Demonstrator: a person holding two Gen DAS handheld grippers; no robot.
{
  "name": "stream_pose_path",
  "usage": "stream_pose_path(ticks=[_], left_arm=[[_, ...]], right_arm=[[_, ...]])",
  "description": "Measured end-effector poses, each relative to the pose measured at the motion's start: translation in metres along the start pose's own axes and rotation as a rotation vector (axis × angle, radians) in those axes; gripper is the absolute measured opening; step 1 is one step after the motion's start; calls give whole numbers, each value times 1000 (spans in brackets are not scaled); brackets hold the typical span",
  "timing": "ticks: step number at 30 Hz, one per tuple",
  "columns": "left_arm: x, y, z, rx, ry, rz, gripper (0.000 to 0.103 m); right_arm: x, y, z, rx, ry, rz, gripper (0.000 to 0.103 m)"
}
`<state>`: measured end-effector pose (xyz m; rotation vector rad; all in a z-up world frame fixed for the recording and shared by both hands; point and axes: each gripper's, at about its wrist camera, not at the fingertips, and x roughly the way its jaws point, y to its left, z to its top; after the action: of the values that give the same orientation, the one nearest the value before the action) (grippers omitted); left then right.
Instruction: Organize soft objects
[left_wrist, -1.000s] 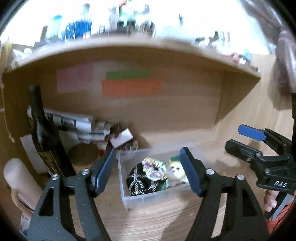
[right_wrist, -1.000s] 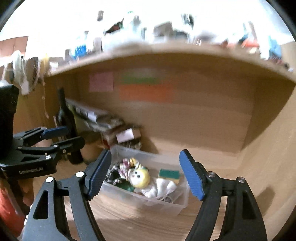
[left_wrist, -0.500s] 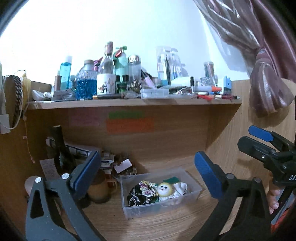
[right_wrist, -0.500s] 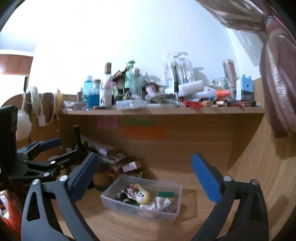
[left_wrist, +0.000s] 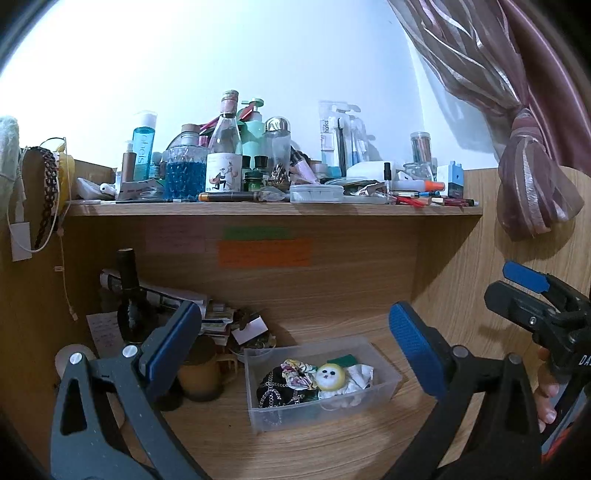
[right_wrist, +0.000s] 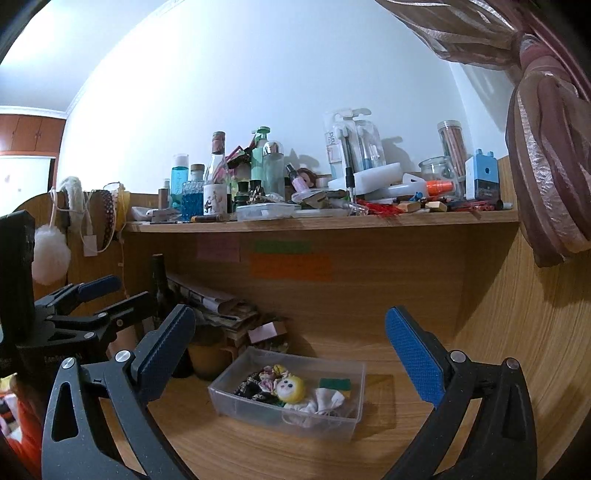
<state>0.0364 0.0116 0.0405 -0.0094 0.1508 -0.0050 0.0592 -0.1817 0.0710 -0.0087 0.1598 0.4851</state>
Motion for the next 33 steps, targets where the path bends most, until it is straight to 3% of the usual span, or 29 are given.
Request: stream_pose_path(ticks=[33], left_arm=[[2, -2, -2, 2, -1, 3, 103]], right_arm=[[3, -2, -4, 5, 8, 6, 103]])
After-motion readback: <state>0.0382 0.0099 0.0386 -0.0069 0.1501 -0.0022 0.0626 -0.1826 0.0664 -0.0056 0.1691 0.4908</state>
